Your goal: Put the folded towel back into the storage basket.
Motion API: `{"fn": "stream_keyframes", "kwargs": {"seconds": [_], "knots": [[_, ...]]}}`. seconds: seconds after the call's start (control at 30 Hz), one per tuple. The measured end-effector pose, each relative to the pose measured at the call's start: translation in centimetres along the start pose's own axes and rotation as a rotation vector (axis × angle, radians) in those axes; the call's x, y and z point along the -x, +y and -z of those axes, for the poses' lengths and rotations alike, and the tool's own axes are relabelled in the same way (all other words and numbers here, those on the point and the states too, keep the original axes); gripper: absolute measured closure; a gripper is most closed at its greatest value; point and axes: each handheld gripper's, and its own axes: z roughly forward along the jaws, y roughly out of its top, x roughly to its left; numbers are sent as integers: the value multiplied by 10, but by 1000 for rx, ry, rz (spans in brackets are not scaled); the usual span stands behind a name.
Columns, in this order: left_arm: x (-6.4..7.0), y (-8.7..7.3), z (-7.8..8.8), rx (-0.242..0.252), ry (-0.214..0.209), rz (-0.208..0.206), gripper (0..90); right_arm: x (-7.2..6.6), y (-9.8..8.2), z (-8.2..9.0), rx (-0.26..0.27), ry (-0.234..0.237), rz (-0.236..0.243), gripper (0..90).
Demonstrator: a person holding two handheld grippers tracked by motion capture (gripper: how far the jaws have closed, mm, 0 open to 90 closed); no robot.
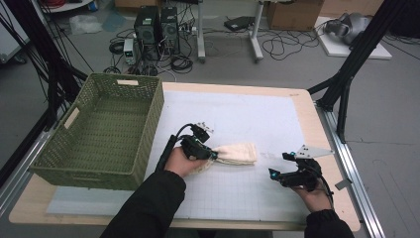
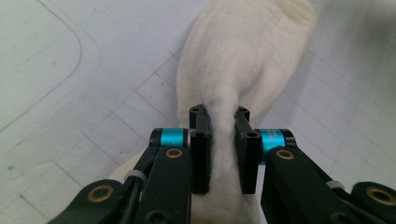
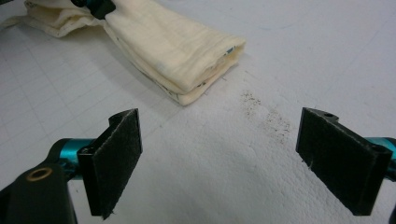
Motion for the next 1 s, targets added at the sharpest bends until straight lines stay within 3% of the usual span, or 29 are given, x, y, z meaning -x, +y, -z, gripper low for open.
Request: {"fn": "stream_keyframes", "kwargs": {"seconds": [0.27,1.0], "knots": [[-1,-2,6,20,-37,35,797,1,-2,-3,-12,-2,6,131],[-6,-1,21,62,-38,63,797,1,-1,-2,-7,-2,11,129]]}}
